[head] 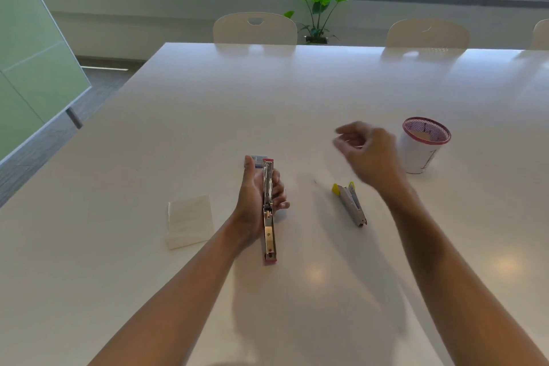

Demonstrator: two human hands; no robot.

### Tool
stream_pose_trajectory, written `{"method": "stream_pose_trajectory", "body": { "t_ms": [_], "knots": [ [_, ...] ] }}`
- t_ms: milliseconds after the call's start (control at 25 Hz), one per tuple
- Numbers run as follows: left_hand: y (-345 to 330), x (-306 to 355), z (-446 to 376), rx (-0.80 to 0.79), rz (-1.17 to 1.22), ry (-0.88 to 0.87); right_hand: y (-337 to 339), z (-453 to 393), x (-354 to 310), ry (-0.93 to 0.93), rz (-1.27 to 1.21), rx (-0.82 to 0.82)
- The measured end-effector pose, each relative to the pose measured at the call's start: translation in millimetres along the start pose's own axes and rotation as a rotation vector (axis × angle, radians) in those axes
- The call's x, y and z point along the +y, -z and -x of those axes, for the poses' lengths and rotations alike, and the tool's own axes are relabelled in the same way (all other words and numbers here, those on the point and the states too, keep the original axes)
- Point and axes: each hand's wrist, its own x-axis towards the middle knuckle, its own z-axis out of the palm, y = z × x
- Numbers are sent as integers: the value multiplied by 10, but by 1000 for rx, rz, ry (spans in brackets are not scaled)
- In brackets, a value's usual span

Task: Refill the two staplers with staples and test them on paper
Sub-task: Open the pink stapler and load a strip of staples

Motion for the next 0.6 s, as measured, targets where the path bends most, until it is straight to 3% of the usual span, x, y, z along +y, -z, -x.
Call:
{"method": "stream_pose_trajectory", "body": {
  "t_ms": [120, 200, 360, 600],
  "knots": [
    [-18, -6, 22, -14, -56, -21, -406, 168, -200, -42, -105, -315],
    [-37, -8, 47, -25, -99, -24, -604, 241, -247, -70, -100, -438],
    [-54, 0, 76, -28, -137, -35, -753, 269, -260, -120, -149, -402],
    [-72, -4, 97, -56, -146, -39, -736, 293, -246, -219, -458, -444]
  ]
}}
